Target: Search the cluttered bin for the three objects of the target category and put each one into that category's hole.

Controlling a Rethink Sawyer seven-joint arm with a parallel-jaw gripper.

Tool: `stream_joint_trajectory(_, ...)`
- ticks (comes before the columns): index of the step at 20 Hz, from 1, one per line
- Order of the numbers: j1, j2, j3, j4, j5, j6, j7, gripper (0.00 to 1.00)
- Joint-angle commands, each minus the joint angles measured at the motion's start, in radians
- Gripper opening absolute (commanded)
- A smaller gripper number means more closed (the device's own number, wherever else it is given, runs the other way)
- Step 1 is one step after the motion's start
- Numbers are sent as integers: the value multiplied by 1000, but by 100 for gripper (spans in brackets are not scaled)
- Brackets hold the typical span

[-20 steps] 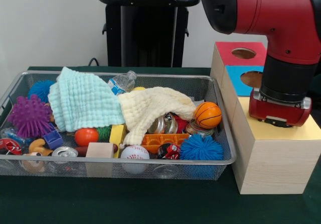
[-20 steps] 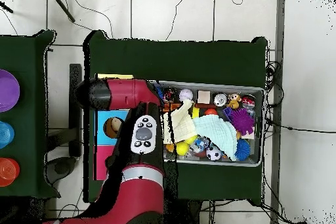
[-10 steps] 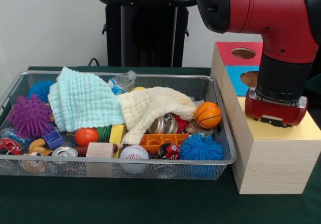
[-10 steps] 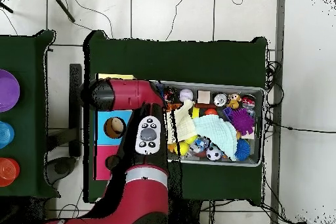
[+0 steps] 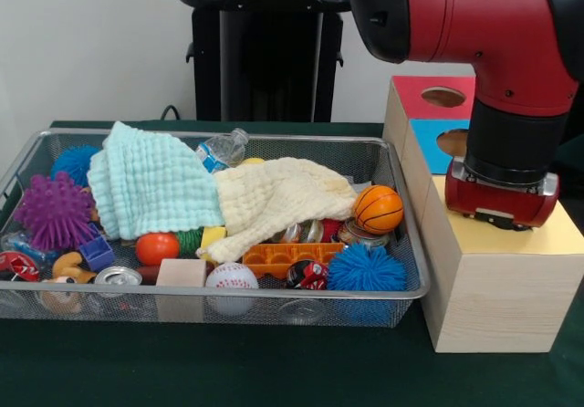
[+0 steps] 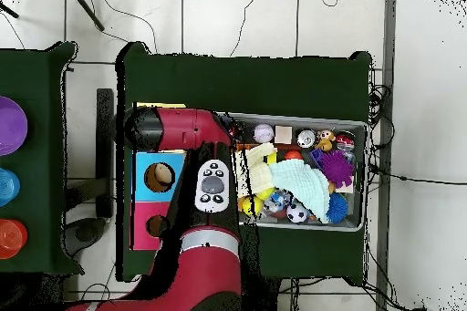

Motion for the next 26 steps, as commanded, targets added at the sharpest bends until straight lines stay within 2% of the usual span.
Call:
stream_joint_trajectory(1,-35,-44,34,52,50,105,159,0)
stream_joint_trajectory(10,10,-71,22,59,87,166,209,0)
stream_joint_trajectory(21,27,-59,16,48,99,146,216,0)
stream_joint_trajectory(26,18,-65,23,69,101,121,198,0)
